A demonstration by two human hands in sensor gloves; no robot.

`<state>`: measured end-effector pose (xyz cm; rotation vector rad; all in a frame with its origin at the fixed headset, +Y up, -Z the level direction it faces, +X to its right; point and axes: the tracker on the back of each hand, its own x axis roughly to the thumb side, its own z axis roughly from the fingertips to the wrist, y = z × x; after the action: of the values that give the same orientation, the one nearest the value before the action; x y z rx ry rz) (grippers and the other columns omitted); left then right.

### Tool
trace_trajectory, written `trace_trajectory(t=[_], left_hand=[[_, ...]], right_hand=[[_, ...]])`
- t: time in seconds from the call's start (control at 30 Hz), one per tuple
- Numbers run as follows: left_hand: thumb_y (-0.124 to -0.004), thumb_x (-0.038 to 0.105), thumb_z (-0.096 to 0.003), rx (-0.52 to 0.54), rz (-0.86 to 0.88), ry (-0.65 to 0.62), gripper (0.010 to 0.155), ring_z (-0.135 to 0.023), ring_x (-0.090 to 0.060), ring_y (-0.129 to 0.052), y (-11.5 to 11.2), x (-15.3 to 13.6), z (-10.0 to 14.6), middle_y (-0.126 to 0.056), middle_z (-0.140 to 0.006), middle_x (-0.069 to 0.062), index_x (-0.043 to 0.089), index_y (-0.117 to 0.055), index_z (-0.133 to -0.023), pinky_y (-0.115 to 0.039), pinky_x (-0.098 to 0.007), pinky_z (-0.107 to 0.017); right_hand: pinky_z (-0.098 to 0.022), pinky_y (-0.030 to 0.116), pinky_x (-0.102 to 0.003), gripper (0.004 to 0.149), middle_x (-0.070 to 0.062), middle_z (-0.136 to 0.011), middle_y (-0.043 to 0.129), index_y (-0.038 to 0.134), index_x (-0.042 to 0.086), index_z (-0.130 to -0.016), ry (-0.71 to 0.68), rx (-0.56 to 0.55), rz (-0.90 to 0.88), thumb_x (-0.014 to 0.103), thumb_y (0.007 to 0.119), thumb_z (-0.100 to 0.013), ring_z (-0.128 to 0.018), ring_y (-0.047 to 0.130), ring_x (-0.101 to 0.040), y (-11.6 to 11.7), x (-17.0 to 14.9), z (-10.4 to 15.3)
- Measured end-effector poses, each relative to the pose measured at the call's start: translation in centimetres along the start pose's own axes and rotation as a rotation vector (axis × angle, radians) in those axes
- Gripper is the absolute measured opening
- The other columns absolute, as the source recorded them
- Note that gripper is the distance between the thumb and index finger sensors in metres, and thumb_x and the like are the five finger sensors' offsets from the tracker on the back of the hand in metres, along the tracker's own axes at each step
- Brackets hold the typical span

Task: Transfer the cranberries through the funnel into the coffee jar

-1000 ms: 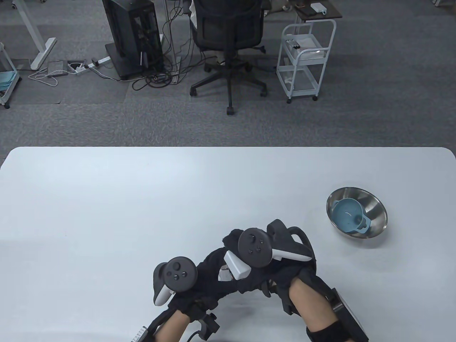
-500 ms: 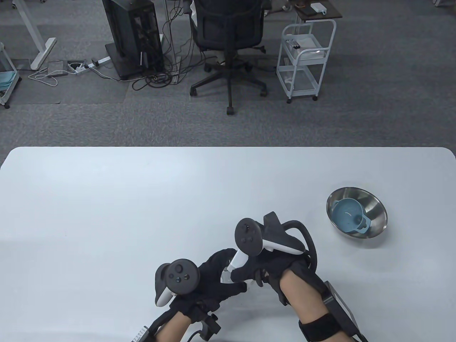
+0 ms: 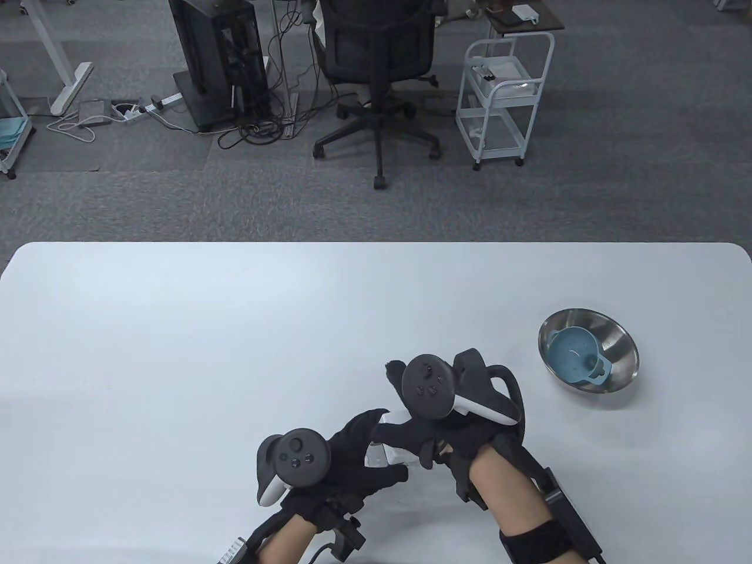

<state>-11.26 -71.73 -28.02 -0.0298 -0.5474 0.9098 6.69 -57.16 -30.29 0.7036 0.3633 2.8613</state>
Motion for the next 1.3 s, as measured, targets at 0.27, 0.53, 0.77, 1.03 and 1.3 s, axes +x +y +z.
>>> trace_trajectory(t=[0.27, 0.53, 0.77, 1.03, 1.3], left_hand=[[-0.091, 0.060, -0.0404, 0.006, 0.028, -0.004, 0.088, -0.099, -0.037, -0.082, 0.1, 0.1, 0.1, -0.065, -0.112, -0.012, 0.017, -0.055, -0.109, -0.069, -0.055, -0.071], [-0.091, 0.061, -0.0401, 0.013, 0.013, 0.005, 0.089, -0.097, -0.037, -0.085, 0.2, 0.2, 0.1, -0.068, -0.111, -0.014, 0.015, -0.057, -0.109, -0.071, -0.055, -0.070], [-0.090, 0.062, -0.0395, 0.030, -0.005, 0.017, 0.090, -0.095, -0.037, -0.087, 0.0, 0.3, 0.1, -0.070, -0.109, -0.014, 0.014, -0.059, -0.108, -0.073, -0.054, -0.069], [-0.090, 0.062, -0.0398, 0.038, -0.020, 0.027, 0.089, -0.096, -0.037, -0.086, 0.0, 0.3, 0.1, -0.069, -0.109, -0.014, 0.014, -0.058, -0.108, -0.072, -0.054, -0.069], [-0.090, 0.062, -0.0399, 0.035, -0.011, 0.025, 0.089, -0.097, -0.037, -0.085, 0.1, 0.3, 0.1, -0.068, -0.110, -0.014, 0.015, -0.057, -0.108, -0.072, -0.054, -0.069]], right_hand=[[-0.055, 0.073, -0.049, 0.093, -0.007, -0.121, 0.042, 0.039, 0.022, -0.108, -0.058, 0.181, 0.063, 0.053, 0.092, -0.039, -0.104, 0.053, -0.050, 1.6, 1.2, -0.2], [-0.040, 0.083, -0.038, 0.086, -0.011, -0.105, 0.075, 0.057, 0.018, -0.104, 0.001, 0.074, 0.114, 0.060, 0.089, -0.037, -0.082, 0.089, -0.040, 1.5, 0.8, -1.0], [-0.020, 0.087, -0.030, 0.092, -0.014, -0.070, 0.098, 0.071, 0.009, -0.096, 0.163, -0.041, 0.199, 0.078, 0.073, -0.035, -0.038, 0.107, -0.024, 2.2, 0.5, -1.9], [-0.012, 0.087, -0.029, 0.095, -0.010, -0.052, 0.106, 0.077, 0.007, -0.090, 0.226, -0.072, 0.231, 0.081, 0.060, -0.033, -0.021, 0.108, -0.020, 2.3, 0.4, -2.1], [-0.051, 0.075, -0.046, 0.094, -0.013, -0.119, 0.043, 0.039, 0.019, -0.109, -0.097, -0.023, -0.022, 0.068, 0.079, -0.039, -0.100, 0.060, -0.048, 0.7, 0.1, 0.3]])
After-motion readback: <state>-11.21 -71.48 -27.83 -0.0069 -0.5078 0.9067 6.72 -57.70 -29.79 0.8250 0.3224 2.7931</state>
